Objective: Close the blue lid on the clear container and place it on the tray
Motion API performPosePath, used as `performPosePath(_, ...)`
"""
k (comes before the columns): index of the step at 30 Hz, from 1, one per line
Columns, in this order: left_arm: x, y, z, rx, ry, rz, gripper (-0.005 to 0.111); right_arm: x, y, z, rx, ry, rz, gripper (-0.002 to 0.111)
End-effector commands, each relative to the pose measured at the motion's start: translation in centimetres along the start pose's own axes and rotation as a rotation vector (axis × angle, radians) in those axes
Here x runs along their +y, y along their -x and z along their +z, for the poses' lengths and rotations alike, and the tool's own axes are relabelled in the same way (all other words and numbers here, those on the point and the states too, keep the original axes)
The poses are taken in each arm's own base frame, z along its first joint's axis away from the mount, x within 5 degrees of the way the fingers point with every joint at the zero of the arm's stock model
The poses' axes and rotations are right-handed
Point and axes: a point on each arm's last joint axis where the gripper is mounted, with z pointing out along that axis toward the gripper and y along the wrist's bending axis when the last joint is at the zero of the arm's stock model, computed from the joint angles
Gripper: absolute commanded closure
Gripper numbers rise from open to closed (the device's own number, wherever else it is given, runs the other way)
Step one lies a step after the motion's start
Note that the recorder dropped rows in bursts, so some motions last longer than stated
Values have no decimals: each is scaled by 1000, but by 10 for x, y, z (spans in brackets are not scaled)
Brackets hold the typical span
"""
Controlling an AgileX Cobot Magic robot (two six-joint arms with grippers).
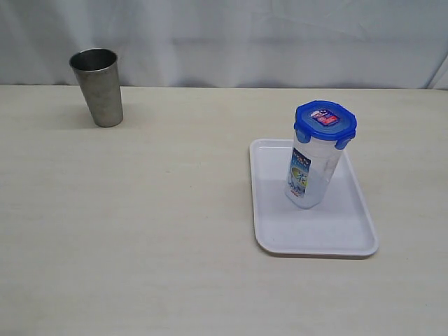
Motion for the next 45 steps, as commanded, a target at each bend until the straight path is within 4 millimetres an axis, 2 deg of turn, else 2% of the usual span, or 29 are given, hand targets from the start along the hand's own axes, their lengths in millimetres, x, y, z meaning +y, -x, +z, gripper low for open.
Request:
performPosePath(1, 0, -1, 0, -4, -1, -21, 107, 0, -1, 0, 0, -4, -4, 104)
performPosePath(31, 1, 0, 0, -7, 9, 7, 107, -1, -1, -1, 5, -5, -24, 104)
performPosePath(36, 1, 0, 0, -7, 9, 7, 107, -4, -3, 0, 20, -74, -63, 104)
performPosePath(40, 1, 0, 0, -7, 9, 7, 107, -11, -7, 2, 54, -209, -141, 104)
performPosePath(45, 1, 0, 0, -6, 10, 11, 107, -34, -36, 13, 16, -411, -216, 104)
